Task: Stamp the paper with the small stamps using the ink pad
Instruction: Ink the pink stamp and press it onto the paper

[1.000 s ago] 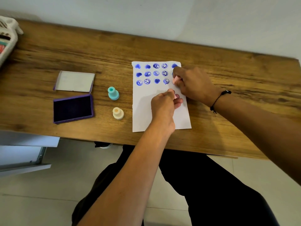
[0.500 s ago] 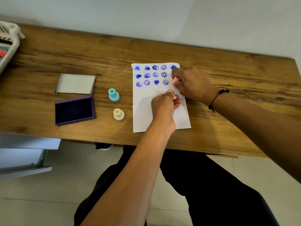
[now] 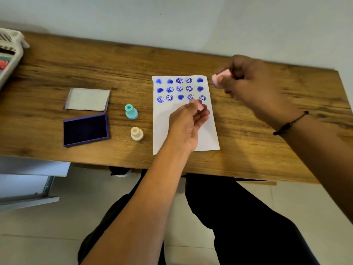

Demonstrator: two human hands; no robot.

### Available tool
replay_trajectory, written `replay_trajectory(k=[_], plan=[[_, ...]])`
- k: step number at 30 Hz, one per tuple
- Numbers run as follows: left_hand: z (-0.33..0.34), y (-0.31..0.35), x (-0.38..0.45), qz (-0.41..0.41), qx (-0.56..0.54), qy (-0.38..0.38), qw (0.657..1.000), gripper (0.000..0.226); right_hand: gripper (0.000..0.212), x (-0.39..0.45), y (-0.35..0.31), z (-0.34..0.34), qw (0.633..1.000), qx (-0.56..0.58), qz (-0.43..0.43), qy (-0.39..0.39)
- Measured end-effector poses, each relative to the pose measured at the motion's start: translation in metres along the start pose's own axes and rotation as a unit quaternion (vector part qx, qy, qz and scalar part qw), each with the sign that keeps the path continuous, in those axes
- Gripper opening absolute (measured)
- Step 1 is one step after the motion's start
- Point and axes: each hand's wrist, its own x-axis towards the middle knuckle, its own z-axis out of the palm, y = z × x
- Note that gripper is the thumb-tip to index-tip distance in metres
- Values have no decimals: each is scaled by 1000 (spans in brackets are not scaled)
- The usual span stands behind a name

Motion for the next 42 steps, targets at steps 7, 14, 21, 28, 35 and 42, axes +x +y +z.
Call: replay_trajectory(k=[7,14,21,28,35,42], plan=[[0,6,-6,24,-31,-52,998,18,7,-13,1,13,998,12,-4,-63],[-6,16,-11,42,13,-56,997,22,6,-18,-6,23,997,34,-8,-70],[-33,41,-23,57,29,-49,997,24,3,-19,-26,46,991,66,-37,-112],[-60,72,-35,135,37,-36,990,28,11,-12,-62,77,987,43,-89,-125],[-96,93,-39,184,-1,90,979,28,15,26,-73,112,980,-130,-138,-54],[-115,105,-40,171,-71,127,974,29,21,49,-50,159,910,-337,-176,-167]])
